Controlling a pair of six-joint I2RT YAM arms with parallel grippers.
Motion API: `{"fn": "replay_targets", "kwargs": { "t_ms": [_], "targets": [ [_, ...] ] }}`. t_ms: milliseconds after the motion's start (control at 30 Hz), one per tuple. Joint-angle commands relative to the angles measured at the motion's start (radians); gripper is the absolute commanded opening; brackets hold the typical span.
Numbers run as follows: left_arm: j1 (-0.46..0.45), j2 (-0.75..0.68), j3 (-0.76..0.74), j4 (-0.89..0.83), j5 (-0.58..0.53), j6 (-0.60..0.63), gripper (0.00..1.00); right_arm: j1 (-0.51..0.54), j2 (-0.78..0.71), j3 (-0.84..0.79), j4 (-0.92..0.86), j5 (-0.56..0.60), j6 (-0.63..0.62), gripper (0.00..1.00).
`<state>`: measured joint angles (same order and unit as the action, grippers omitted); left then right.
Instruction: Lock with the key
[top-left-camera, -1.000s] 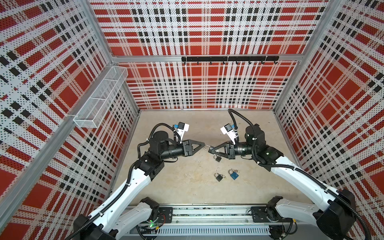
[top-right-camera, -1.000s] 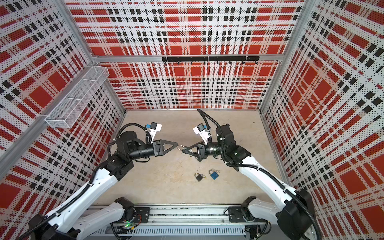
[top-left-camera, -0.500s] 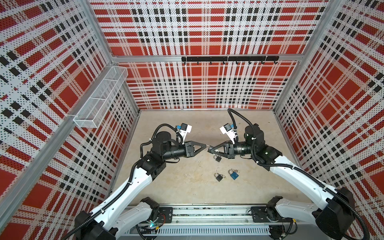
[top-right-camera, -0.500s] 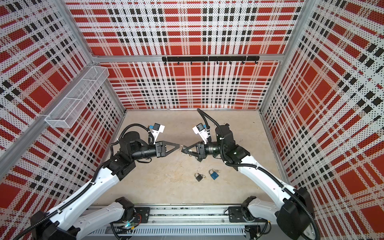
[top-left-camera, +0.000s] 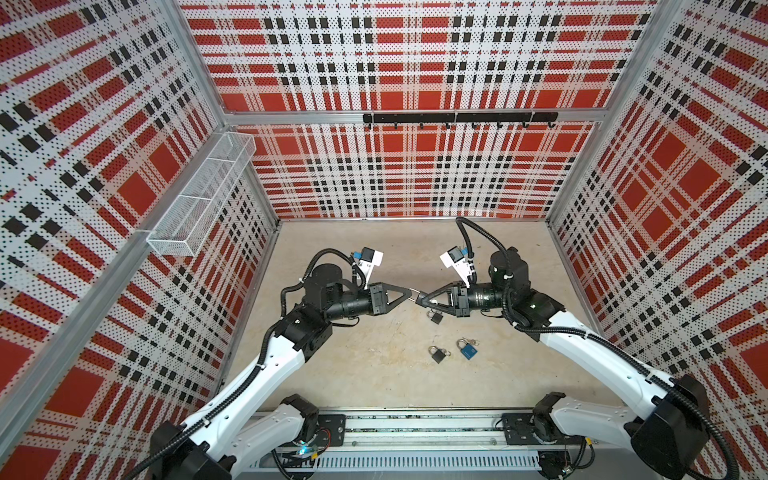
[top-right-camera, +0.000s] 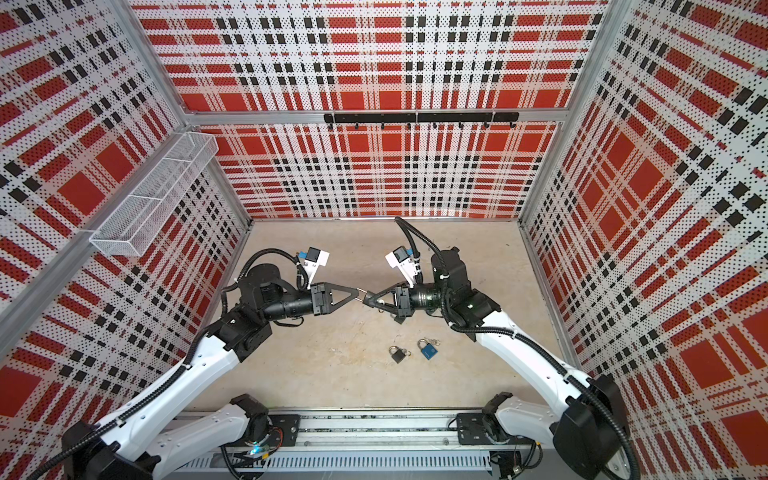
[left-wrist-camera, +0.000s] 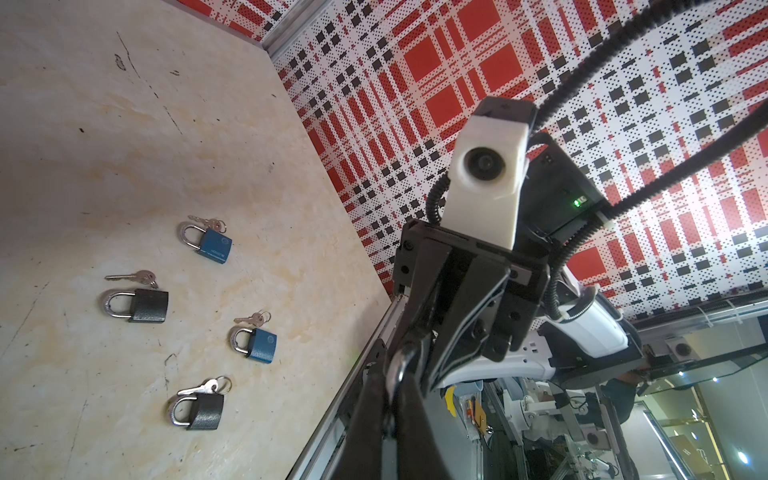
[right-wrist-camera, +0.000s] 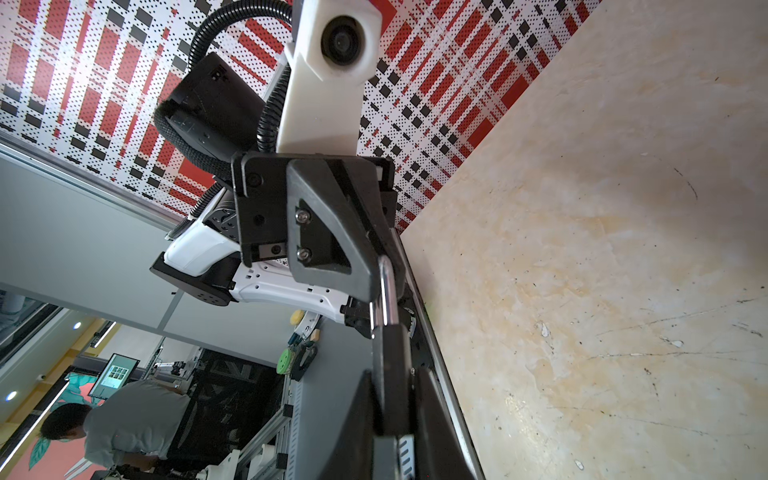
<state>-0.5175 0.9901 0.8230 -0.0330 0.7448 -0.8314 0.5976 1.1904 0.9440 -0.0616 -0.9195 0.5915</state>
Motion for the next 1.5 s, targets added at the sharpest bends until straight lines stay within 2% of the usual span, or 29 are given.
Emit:
{"fn": "replay_targets", "kwargs": {
  "t_ms": [0, 467, 800, 1467],
  "targets": [
    [0.004, -0.016, -0.004, 0.019, -0.007, -0.001, 0.02, -0.004, -0.014, -0.006, 0.057, -0.012, -0.005, 0.0],
    [0.006, -0.011, -0.025, 0.019, -0.032, 0.028, 0.0, -0.004, -0.029, -0.035, 0.187, -0.098, 0.106, 0.0],
    [-0.027, -0.007, -0.025, 0.02, -0.043, 0.017, 0.0, -0.005, -0.016, -0.05, 0.273, -0.102, 0.167, 0.0],
    [-0.122, -0.001, -0.04, 0.05, -0.107, -0.019, 0.0, -0.005, 0.024, -0.054, 0.307, -0.089, 0.18, 0.0]
  ]
}}
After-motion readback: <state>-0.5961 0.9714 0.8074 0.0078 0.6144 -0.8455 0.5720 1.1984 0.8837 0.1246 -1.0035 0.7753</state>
